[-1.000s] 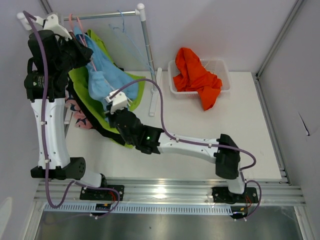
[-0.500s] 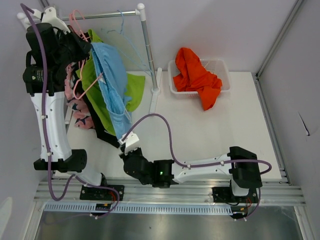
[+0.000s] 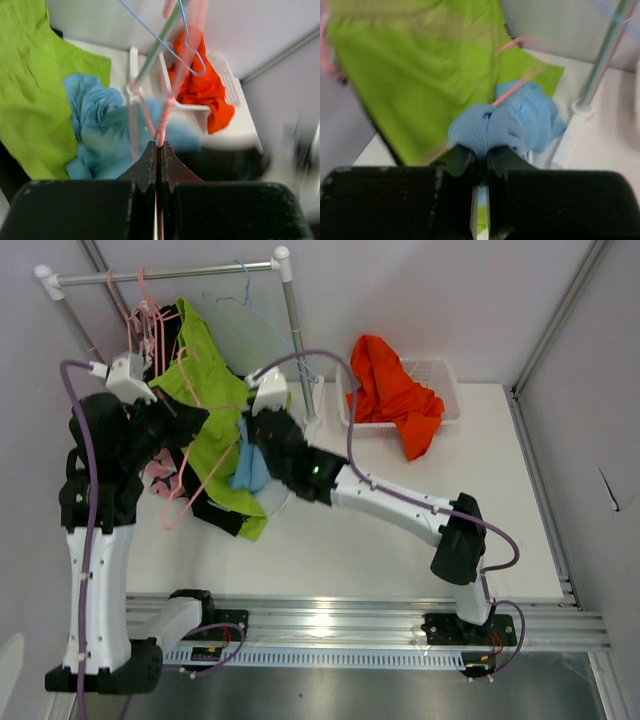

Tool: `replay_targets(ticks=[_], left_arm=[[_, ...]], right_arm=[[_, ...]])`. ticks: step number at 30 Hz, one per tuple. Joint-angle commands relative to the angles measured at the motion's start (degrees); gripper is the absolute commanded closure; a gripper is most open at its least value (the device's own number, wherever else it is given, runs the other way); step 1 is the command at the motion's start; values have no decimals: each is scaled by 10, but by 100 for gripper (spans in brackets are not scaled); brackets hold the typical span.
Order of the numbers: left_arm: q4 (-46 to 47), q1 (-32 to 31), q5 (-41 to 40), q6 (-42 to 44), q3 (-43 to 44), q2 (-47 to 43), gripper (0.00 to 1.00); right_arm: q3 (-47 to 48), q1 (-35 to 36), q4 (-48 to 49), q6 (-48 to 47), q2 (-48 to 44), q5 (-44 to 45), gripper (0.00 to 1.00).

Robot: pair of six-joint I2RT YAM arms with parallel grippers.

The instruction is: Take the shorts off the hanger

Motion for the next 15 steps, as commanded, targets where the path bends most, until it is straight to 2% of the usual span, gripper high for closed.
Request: replay_targets(ticks=[1, 4, 7, 8, 10, 11, 14, 15], left_arm=[[29, -6, 37, -32, -75, -87, 100], [0, -7, 7, -12, -80, -130, 100], [-15, -7, -56, 13, -86, -169, 100], [-11, -7, -65, 24, -116, -180, 100], [12, -7, -79, 27, -149, -213, 100], [18, -7, -69, 29, -198, -221, 100], [40, -7, -53, 27, -266, -247, 100], [44, -7, -52, 26, -299, -253, 100]], right_arm=[[153, -48, -52, -47, 26, -32, 100], [149, -58, -59, -42, 12, -16, 100], [48, -61, -4, -28, -56, 18, 100], [-5, -63, 10, -23, -75, 30, 100], [-38, -74, 42, -33, -120, 67, 100], [-49, -81, 52, -51, -138, 91, 100], [-33, -136, 73, -98, -144, 101, 100], [2, -154, 64, -104, -143, 97, 100]])
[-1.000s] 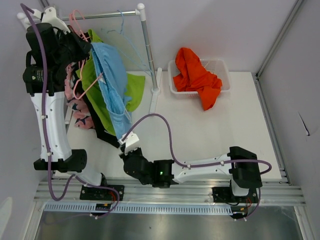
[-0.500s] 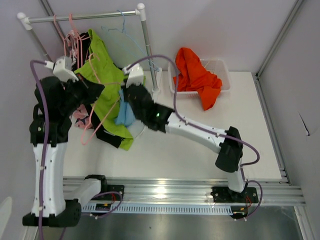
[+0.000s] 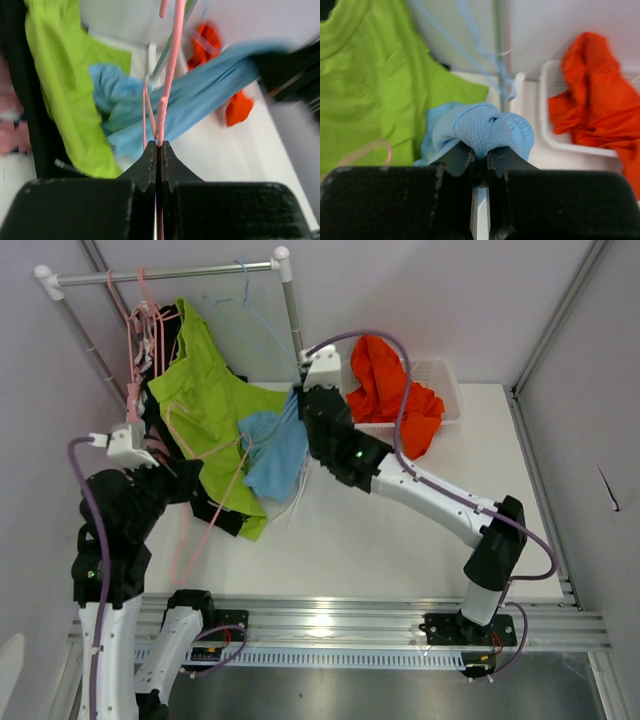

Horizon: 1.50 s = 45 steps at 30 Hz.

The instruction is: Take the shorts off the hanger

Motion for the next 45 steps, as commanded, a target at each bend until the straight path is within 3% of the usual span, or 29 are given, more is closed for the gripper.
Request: replay_targets(ticks=[1, 7, 13, 16, 19, 23, 29, 33, 35, 36, 37, 38, 40, 45], left_arm=[[36, -2, 4, 10, -102, -8, 100], [85, -2, 11, 25, -202, -47, 100], [95, -2, 1, 36, -247, -52, 100], [97, -2, -6, 35, -246, -52, 100], [101, -2, -18, 34, -231, -42, 100], [108, -2, -16, 22, -206, -20, 100], [115, -3, -11, 1, -181, -2, 100], [114, -8, -25, -2, -137, 27, 100], [111, -14, -35, 0, -87, 49, 100], [110, -15, -36, 6, -72, 78, 100], [108, -16, -39, 9, -56, 96, 100], [105, -17, -47, 12, 1, 113, 100], [99, -17, -66, 22, 83, 171, 100], [81, -17, -86, 30, 254, 291, 100]], right_arm=[[80, -97, 72, -54, -38, 45, 100], [296, -210, 76, -115, 48, -41, 100], [497, -328, 120, -97, 178, -148, 100], [474, -372, 144, -34, 209, -194, 100], [336, -400, 162, 38, 213, -238, 100], [229, -418, 196, 122, 228, -338, 100], [286, -420, 107, 155, 285, -390, 100], [167, -419, 124, 199, 232, -398, 100], [101, -421, 77, 223, 204, -391, 29], [92, -422, 48, 244, 198, -378, 6], [82, -421, 14, 251, 195, -368, 1], [78, -421, -65, 260, 187, -351, 0], [26, -417, -123, 273, 150, -322, 1], [-200, -398, -113, 301, -15, -299, 1]])
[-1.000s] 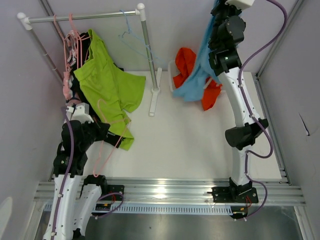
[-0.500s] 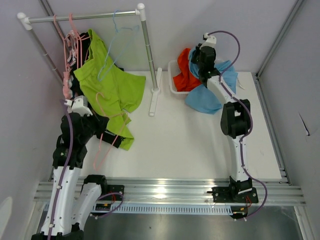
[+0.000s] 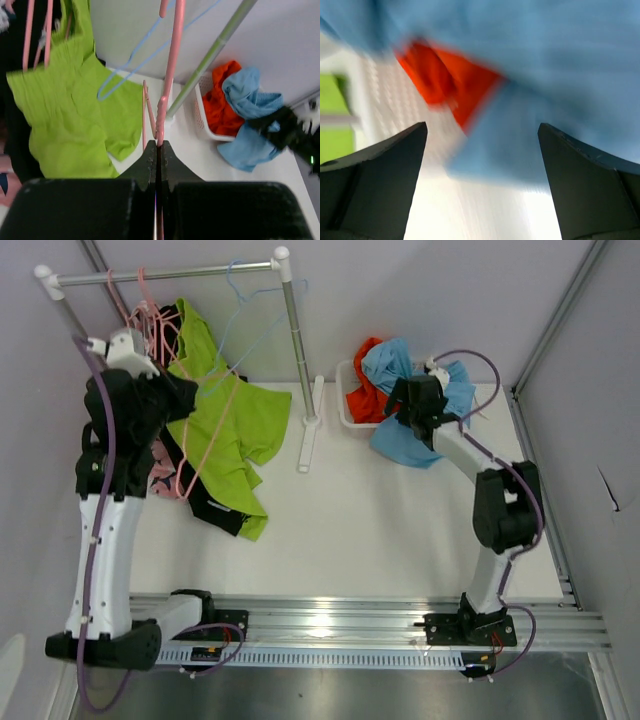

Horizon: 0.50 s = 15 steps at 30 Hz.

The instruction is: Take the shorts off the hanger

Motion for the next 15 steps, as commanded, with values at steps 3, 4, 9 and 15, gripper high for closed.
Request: replay_targets(ticks=[3, 4, 9, 15], left_arm=[[2, -4, -19, 9, 176, 116, 100], [-3, -4, -20, 7, 193, 154, 100], [-32, -5, -9, -6, 304, 221, 100], [1, -22, 34, -5, 369, 293, 100]], right_arm=[[-237, 57, -22, 48, -238, 32, 1], [-273, 68, -16, 52, -269, 33, 1], [-453, 140, 20, 61, -419, 37, 1], [-513, 196, 1, 40, -512, 77, 1]])
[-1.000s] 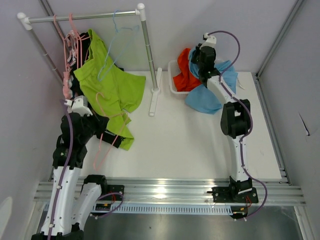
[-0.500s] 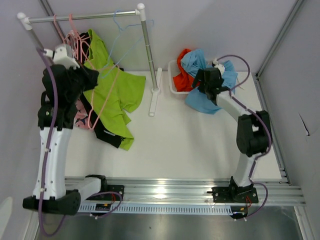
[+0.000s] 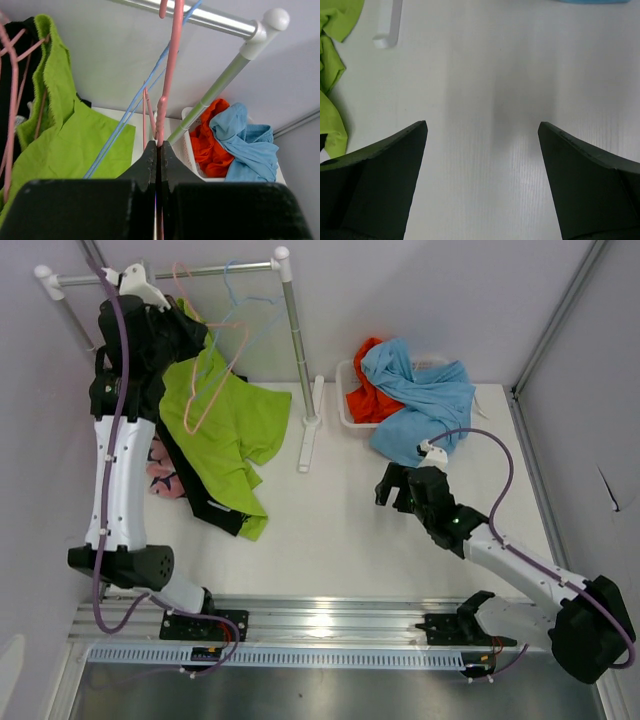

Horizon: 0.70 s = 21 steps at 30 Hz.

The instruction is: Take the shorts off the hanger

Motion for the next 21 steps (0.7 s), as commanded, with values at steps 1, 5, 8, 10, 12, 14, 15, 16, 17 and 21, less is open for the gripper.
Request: replay_targets(ticks=[1, 5, 8, 10, 12, 14, 15, 16, 17, 21], left_arm=[[32, -21, 30, 5, 80, 42, 100], [23, -48, 15, 28, 196, 125, 100], [24, -51, 17, 17, 275, 183, 100], [47, -53, 20, 6, 266, 203, 100], [66, -62, 16, 2, 262, 220, 100], [88, -76, 8, 7, 264, 236, 100], [95, -92, 3, 12, 266, 244, 100], [108, -100, 0, 21, 269, 262, 100], [112, -107, -6, 25, 273, 270, 100], [135, -125, -23, 20, 288, 302, 100]], right_arm=[[-41, 7, 24, -6, -41, 35, 1], [-85, 9, 64, -5, -89, 23, 0], [-104, 9, 66, 3, -99, 19, 1], [-117, 10, 70, 4, -100, 18, 1], [-126, 10, 71, 4, -101, 14, 0], [-147, 11, 95, 4, -104, 9, 0], [-155, 12, 108, 6, -110, 7, 1], [-164, 12, 114, 8, -114, 4, 0], [-180, 12, 120, 11, -117, 3, 1], [-210, 12, 141, 21, -130, -4, 0]])
